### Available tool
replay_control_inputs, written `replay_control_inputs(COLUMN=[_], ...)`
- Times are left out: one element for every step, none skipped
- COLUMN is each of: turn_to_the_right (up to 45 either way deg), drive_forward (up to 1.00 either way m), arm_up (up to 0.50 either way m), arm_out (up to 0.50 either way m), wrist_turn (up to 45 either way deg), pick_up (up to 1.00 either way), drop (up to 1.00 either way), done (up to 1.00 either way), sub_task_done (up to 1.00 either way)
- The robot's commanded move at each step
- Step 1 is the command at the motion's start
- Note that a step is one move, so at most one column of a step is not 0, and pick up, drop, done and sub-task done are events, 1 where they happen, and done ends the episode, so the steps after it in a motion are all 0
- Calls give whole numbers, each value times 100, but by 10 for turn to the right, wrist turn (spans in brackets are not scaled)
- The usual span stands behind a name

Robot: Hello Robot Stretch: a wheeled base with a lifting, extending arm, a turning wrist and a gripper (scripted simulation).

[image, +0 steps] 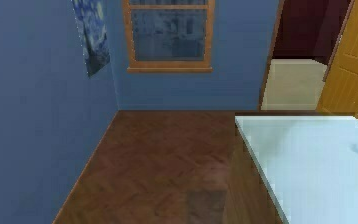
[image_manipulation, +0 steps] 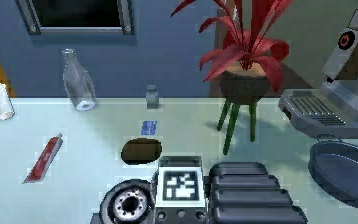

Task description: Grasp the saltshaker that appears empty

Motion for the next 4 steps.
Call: replay_control_inputs(turn_to_the_right=[0,0,0,0], drive_forward=[0,0,0,0], arm_up=[0,0,0,0], arm_out=[48,0,0,0], wrist_turn=[0,450,450,450], pick_up=[0,0,0,0], drop=[0,0,0,0], done=[0,0,0,0], sub_task_done=[0,0,0,0])
